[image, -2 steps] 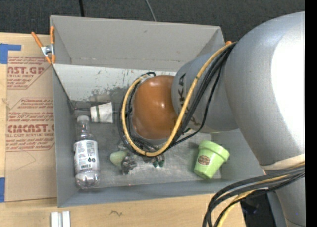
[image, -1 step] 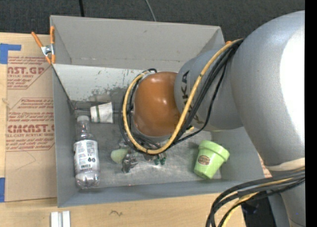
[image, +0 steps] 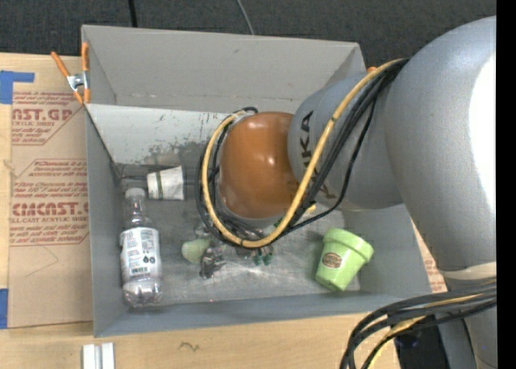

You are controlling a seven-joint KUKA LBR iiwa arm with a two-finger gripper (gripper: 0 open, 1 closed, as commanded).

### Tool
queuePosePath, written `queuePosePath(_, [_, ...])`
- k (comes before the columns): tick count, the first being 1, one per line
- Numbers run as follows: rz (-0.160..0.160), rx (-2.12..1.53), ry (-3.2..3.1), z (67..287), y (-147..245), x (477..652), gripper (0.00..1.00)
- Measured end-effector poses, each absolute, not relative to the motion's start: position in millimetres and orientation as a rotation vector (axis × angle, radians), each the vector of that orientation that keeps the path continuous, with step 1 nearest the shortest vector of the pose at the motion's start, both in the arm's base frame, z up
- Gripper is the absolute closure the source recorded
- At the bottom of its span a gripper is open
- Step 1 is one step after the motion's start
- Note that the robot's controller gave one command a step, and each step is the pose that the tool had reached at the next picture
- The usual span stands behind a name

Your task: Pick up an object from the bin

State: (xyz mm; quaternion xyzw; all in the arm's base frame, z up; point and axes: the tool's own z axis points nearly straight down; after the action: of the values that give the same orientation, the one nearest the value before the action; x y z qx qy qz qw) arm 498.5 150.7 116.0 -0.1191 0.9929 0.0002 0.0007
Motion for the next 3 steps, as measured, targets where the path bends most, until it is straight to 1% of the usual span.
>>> queuePosePath(3, [0.000,-0.374,3.118,144,151,498.4,1.00])
